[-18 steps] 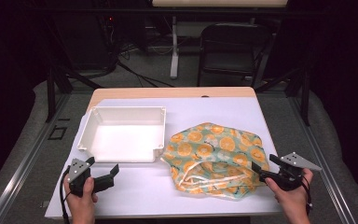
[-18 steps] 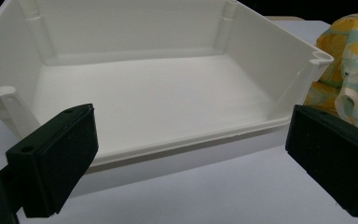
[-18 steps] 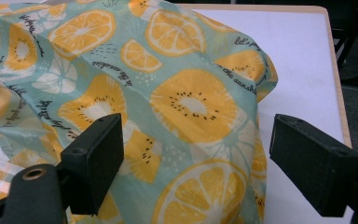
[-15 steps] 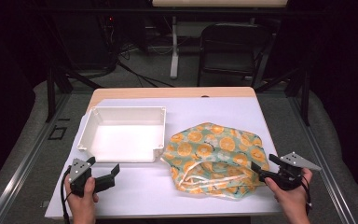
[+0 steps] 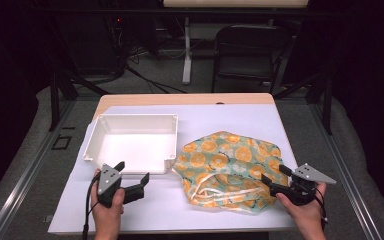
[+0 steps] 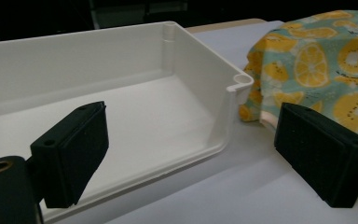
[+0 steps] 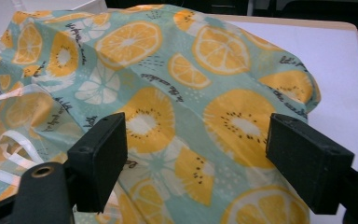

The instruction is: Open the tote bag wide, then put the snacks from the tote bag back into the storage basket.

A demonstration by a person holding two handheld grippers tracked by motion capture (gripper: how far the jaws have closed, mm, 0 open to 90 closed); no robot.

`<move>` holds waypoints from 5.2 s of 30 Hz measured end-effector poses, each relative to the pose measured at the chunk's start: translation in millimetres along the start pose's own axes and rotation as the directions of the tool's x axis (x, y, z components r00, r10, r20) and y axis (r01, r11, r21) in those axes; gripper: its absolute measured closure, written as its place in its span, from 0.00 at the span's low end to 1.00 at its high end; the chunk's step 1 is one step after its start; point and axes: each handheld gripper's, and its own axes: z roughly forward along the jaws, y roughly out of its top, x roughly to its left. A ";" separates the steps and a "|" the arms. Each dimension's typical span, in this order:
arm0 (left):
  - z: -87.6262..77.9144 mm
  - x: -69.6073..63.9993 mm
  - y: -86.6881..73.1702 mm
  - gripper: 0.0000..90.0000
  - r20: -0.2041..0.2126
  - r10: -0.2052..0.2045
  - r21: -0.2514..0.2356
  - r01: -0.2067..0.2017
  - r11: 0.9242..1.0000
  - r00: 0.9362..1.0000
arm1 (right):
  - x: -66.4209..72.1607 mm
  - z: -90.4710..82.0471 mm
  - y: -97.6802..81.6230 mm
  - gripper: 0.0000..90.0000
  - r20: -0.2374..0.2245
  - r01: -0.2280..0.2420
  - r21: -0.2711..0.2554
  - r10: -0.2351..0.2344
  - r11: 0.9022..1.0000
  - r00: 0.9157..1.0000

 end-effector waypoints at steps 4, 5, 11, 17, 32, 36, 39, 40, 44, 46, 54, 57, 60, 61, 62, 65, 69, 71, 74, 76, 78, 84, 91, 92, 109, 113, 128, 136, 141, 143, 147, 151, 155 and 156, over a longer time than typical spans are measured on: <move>13.9 -22.2 6.1 0.16 0.024 0.036 0.015 -0.036 0.999 0.999 | 3.5 1.2 1.1 0.28 -0.004 0.007 -0.009 -0.007 1.000 1.000; 17.9 -27.8 7.5 0.17 0.040 0.044 0.017 -0.044 0.999 0.998 | 4.5 1.5 1.0 0.28 -0.007 0.013 -0.006 -0.013 1.000 1.000; 43.1 -62.2 11.5 0.17 0.133 0.060 0.034 -0.065 0.997 0.989 | 12.4 2.3 -2.3 0.23 -0.024 0.048 0.018 -0.047 0.999 0.999; 66.2 -94.8 16.2 0.18 0.160 0.128 0.055 -0.138 0.989 0.979 | 13.9 11.2 -8.4 0.17 -0.024 0.048 0.084 -0.046 0.995 0.999; 104.8 -135.0 5.8 0.25 0.175 0.149 0.132 -0.173 0.976 0.973 | 6.7 13.0 -12.4 0.90 -0.023 0.032 0.116 -0.030 0.993 0.999; 107.2 -139.7 2.4 0.30 0.165 0.173 0.152 -0.198 0.968 0.971 | 7.6 6.7 -8.2 0.98 -0.040 0.036 0.068 -0.033 0.997 0.999; 108.3 -147.0 -0.3 0.30 0.168 0.218 0.160 -0.245 0.956 0.961 | 9.2 1.0 -3.8 0.99 -0.046 0.045 0.025 -0.044 0.999 0.998; 108.8 -149.0 -0.9 0.30 0.160 0.230 0.163 -0.255 0.953 0.960 | 9.4 -0.9 -2.3 0.99 -0.052 0.054 0.011 -0.054 0.998 0.997; 110.7 -147.9 1.4 0.48 0.118 0.224 0.172 -0.243 0.955 0.967 | 10.3 -6.6 2.8 0.99 -0.070 0.066 -0.043 -0.068 0.997 0.995; 110.4 -144.3 5.0 0.58 0.128 0.199 0.161 -0.218 0.963 0.972 | 10.0 -9.0 5.2 0.99 -0.074 0.068 -0.054 -0.072 0.996 0.995; 107.6 -141.8 20.2 0.93 0.179 0.178 0.114 -0.201 0.973 0.968 | 10.7 -12.4 21.7 0.98 -0.097 0.051 -0.106 -0.061 0.993 0.993; 106.6 -141.0 26.1 0.99 0.189 0.166 0.091 -0.186 0.978 0.968 | 13.1 -10.9 28.5 0.98 -0.092 0.061 -0.115 -0.072 0.992 0.993; 107.0 -137.3 35.5 1.00 0.196 0.150 0.083 -0.169 0.982 0.969 | 13.7 -9.8 35.9 0.98 -0.081 0.067 -0.119 -0.076 0.991 0.994; 107.2 -136.3 39.0 1.00 0.199 0.144 0.077 -0.162 0.984 0.969 | 13.2 -9.3 38.4 0.98 -0.081 0.065 -0.124 -0.075 0.990 0.994; 107.7 -135.8 42.4 1.00 0.201 0.137 0.072 -0.155 0.985 0.970 | 12.0 -9.2 41.0 0.98 -0.078 0.064 -0.118 -0.073 0.991 0.994; 112.3 -135.9 51.8 1.00 0.204 0.135 0.071 -0.152 0.986 0.970 | 7.5 -5.7 46.5 0.98 -0.075 0.054 -0.102 -0.062 0.993 0.995; 123.9 -136.1 62.0 1.00 0.198 0.128 0.071 -0.145 0.987 0.972 | 1.1 5.3 53.3 0.98 -0.058 0.040 -0.096 -0.046 0.995 0.997; 130.5 -135.0 65.8 1.00 0.198 0.109 0.072 -0.125 0.990 0.974 | -1.1 10.0 57.3 0.98 -0.056 0.034 -0.096 -0.039 0.995 0.998; 140.1 -133.4 69.0 1.00 0.202 0.089 0.084 -0.108 0.991 0.975 | -4.0 17.7 64.5 0.98 -0.044 0.034 -0.096 -0.038 0.995 0.998; 146.3 -132.3 70.0 1.00 0.205 0.075 0.097 -0.097 0.991 0.976 | -5.8 23.6 68.5 0.98 -0.036 0.032 -0.092 -0.036 0.995 0.999; 152.3 -130.6 71.3 1.00 0.201 0.065 0.108 -0.088 0.990 0.977 | -8.3 30.4 71.3 0.98 -0.026 0.032 -0.080 -0.034 0.996 0.999; 172.8 -125.3 73.9 1.00 0.212 -0.019 0.137 -0.010 0.991 0.977 | -20.5 54.7 70.2 0.97 -0.011 -0.011 -0.041 0.011 0.999 1.000; 202.8 -124.5 58.6 1.00 0.179 -0.064 0.214 0.025 0.977 0.982 | -43.1 79.6 51.9 0.97 0.015 -0.093 0.043 0.092 0.995 0.996; 206.2 -124.6 55.2 1.00 0.177 -0.068 0.226 0.026 0.974 0.982 | -44.2 82.0 49.3 0.97 0.019 -0.106 0.047 0.105 0.993 0.994; 217.7 -127.7 23.0 0.97 0.138 -0.096 0.254 0.059 0.965 0.986 | -48.3 107.4 21.5 0.96 0.045 -0.089 0.234 0.081 0.968 0.996; 219.6 -127.8 22.6 0.96 0.104 -0.097 0.285 0.064 0.956 0.990 | -53.9 112.4 13.3 0.97 0.077 -0.116 0.280 0.098 0.953 0.992; 183.2 -123.3 33.3 0.68 0.149 -0.124 0.136 0.104 0.985 0.981 | -59.3 59.9 28.5 0.53 0.016 -0.109 0.194 0.108 0.975 0.994; 163.3 -131.5 66.1 0.63 0.152 -0.076 0.000 0.077 0.997 0.985 | -34.4 36.7 62.9 0.45 -0.033 -0.083 -0.020 0.082 0.996 0.996; 201.0 -124.3 58.0 0.75 0.132 -0.113 0.105 0.099 0.989 0.985 | -23.3 77.5 56.6 0.76 -0.060 -0.115 -0.010 0.115 0.993 0.992; 214.6 -118.3 46.3 0.81 0.112 -0.138 0.171 0.118 0.978 0.984 | -21.1 92.5 47.8 0.87 -0.018 -0.099 0.036 0.100 0.994 0.995; 230.0 -112.8 25.7 0.93 0.082 -0.157 0.313 0.124 0.942 0.984 | -28.5 113.8 26.3 1.00 0.069 -0.095 0.197 0.083 0.976 0.994; 226.1 -114.9 24.9 0.95 0.049 -0.095 0.330 0.074 0.941 0.994 | -44.6 118.9 12.5 1.00 0.077 -0.132 0.266 0.116 0.955 0.990; 217.9 -115.1 21.4 0.95 0.032 -0.060 0.327 0.047 0.944 0.998 | -39.9 110.6 11.8 1.00 0.107 -0.117 0.281 0.090 0.953 0.990; 216.2 -115.2 20.5 0.95 0.033 -0.062 0.325 0.048 0.944 0.998 | -37.6 106.0 10.6 1.00 0.102 -0.101 0.261 0.077 0.960 0.992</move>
